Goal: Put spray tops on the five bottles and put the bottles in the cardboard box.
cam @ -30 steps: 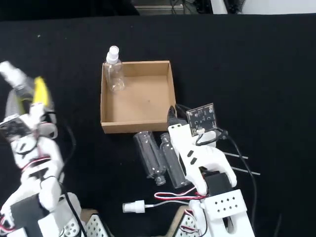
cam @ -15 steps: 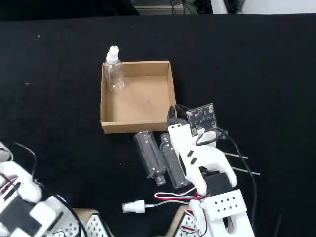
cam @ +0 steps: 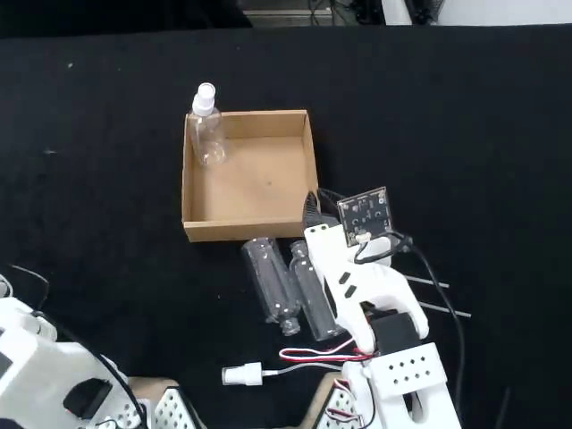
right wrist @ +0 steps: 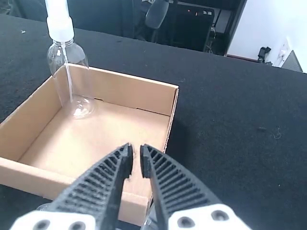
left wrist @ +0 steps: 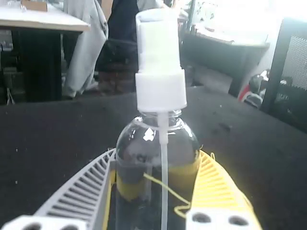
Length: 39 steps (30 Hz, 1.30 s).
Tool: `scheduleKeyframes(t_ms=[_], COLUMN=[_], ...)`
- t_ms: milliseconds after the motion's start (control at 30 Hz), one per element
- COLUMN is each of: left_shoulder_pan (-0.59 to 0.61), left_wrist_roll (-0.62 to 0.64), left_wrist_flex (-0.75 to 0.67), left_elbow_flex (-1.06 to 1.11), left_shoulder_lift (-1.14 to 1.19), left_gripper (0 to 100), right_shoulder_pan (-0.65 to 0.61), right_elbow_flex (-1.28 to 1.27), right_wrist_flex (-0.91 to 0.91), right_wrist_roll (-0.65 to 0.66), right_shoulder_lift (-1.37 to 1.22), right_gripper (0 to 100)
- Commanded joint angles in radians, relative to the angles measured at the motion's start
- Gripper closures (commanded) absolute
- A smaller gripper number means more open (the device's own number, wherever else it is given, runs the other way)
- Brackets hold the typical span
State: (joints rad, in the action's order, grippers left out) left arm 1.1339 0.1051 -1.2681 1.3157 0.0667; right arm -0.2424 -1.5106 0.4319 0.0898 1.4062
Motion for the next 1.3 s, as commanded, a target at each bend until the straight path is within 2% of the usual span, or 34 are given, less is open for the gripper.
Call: scheduleKeyframes(t_ms=[0, 233, 400, 733, 800, 1000, 1267], left_shoulder_pan=[-0.027, -0.033, -0.008, -0.004, -0.002, 0.004, 0.002], left_wrist_roll=[-0.118, -0.161, -0.157, -0.163, -0.163, -0.155, -0.163], left_wrist_flex=[-0.201, -0.466, -0.466, -0.465, -0.465, -0.465, -0.465], left_elbow_flex=[-0.047, -0.079, -0.128, -0.114, -0.114, -0.114, -0.122], left_shoulder_lift=[0.11, 0.381, 0.46, 0.47, 0.47, 0.47, 0.459], left_gripper=[97, 97, 97, 97, 94, 70, 67], right_shoulder_pan=[0.009, 0.009, 0.009, 0.009, 0.009, 0.009, 0.009], right_elbow_flex=[0.008, 0.01, 0.01, 0.01, 0.01, 0.012, 0.012], right_wrist_flex=[-0.029, -0.029, -0.029, -0.029, -0.029, -0.029, -0.029], right_wrist_roll=[0.006, 0.006, 0.006, 0.008, 0.008, 0.008, 0.008], right_shoulder_lift=[0.019, 0.019, 0.019, 0.019, 0.019, 0.019, 0.019], right_gripper=[98.0, 98.0, 98.0, 98.0, 98.0, 98.0, 98.0])
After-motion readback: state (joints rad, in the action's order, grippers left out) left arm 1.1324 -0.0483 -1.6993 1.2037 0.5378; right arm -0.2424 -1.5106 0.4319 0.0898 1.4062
